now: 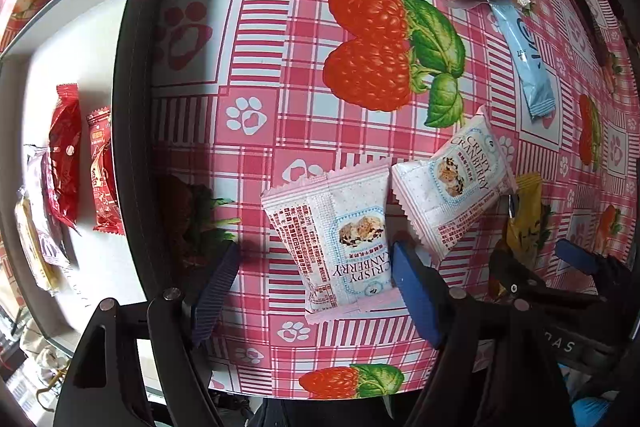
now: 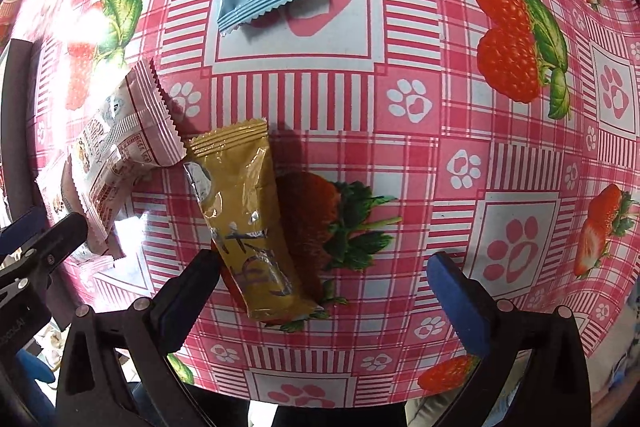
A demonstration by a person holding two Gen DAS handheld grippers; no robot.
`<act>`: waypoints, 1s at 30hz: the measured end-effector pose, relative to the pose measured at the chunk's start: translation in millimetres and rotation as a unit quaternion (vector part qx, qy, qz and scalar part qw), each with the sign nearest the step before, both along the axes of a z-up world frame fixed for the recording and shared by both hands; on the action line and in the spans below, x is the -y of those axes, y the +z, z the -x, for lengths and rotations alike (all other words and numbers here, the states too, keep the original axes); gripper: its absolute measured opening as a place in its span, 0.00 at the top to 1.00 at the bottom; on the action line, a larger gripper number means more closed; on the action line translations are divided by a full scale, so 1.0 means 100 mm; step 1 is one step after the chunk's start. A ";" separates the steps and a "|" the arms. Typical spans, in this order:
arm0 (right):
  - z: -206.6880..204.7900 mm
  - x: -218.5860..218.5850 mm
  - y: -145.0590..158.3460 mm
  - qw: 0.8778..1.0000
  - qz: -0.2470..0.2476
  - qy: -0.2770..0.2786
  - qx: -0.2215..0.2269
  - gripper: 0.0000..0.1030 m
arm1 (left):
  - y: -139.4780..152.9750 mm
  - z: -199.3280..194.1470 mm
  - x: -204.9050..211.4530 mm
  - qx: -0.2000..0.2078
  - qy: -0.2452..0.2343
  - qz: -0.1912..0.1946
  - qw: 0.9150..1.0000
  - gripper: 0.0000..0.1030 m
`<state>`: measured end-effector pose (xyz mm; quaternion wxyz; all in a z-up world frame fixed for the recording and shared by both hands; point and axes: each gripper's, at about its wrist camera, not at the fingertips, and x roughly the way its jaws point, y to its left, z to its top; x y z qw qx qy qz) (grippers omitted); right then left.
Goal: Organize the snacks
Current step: 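Grasp a white Crispy Cranberry packet with the left tool while the right tool grasps a gold packet, then carry both packets into the white tray and open both tools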
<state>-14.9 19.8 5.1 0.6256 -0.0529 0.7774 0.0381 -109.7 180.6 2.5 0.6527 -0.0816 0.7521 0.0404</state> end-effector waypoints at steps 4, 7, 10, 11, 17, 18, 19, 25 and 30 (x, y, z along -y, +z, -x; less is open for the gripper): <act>0.07 0.00 0.06 1.000 -0.002 0.002 0.013 0.00 | -0.06 -0.01 0.13 0.005 -0.029 -0.028 0.999 0.14; 0.12 0.02 0.06 1.000 -0.003 0.002 0.023 0.00 | -0.11 0.01 0.20 0.009 -0.037 -0.031 0.999 0.04; 0.21 0.07 0.11 1.000 -0.004 0.003 0.026 0.00 | -0.14 0.01 0.11 0.013 -0.028 -0.028 0.999 0.00; 0.28 0.19 0.15 1.000 -0.003 0.007 0.020 0.00 | -0.14 0.01 0.12 0.013 -0.028 -0.029 0.999 0.00; 0.17 0.21 0.26 0.999 -0.001 0.036 0.009 0.02 | -0.09 -0.02 0.15 0.010 -0.060 -0.026 0.998 0.05; 0.18 0.19 0.29 0.999 -0.001 0.042 0.014 0.07 | -0.07 -0.02 0.18 0.014 -0.073 -0.027 0.997 0.10; 0.19 0.17 0.33 0.999 -0.001 0.047 0.020 0.10 | -0.04 -0.02 0.22 0.018 -0.087 -0.028 0.996 0.13; 0.20 0.10 0.57 0.996 -0.014 0.073 0.045 0.75 | 0.11 -0.02 0.34 0.047 -0.151 0.010 0.987 0.57; 0.12 0.42 0.64 0.995 -0.096 -0.022 0.021 0.76 | 0.30 -0.02 0.20 0.066 -0.139 0.055 0.987 0.57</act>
